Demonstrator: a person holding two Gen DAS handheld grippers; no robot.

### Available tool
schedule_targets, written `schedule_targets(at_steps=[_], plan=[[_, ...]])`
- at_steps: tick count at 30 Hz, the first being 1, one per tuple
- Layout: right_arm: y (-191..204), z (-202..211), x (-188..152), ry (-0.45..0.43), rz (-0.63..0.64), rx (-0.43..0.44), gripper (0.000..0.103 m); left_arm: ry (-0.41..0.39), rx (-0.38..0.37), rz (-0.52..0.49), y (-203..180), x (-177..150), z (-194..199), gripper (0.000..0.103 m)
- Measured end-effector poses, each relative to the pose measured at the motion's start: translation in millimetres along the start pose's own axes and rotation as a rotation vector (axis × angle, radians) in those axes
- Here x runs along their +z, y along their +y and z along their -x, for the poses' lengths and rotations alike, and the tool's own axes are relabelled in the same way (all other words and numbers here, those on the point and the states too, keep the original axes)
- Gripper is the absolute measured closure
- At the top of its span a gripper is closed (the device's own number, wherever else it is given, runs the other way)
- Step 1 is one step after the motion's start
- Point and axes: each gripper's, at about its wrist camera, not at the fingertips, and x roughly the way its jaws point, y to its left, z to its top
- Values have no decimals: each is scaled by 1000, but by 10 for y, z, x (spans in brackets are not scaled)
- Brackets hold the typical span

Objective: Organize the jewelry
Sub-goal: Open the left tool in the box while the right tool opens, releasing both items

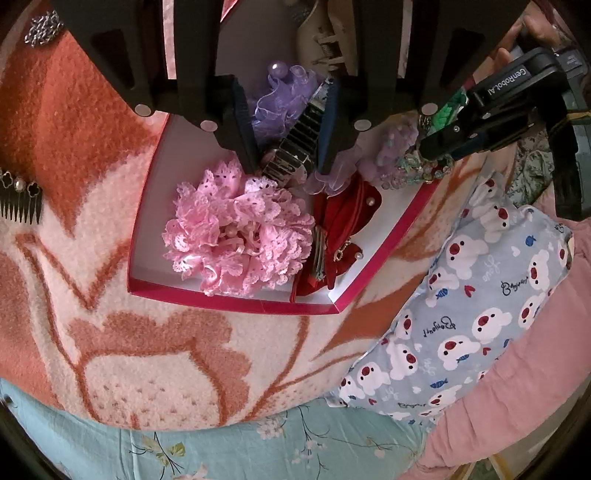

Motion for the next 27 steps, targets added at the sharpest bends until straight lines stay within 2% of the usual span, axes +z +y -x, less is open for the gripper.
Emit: schedule_targets(at_steps=[4,11,19,22,27], plan=[[0,41,5,-6,-9,12,55,-6,-1,4,14,-6,32,63],[46,164,3,-21,-18,53,55,-15,-1,2,11,-43,113,58],[53,248,-15,-29,-36,61,52,-30,1,-4,14,-65,238,45],[38,316,-27,-36,-49,71,52,-33,-5,4,32,-79,289,45],[-31,501,-58,-67,-97,89,43,-39,-7,22,79,-120,406,45]])
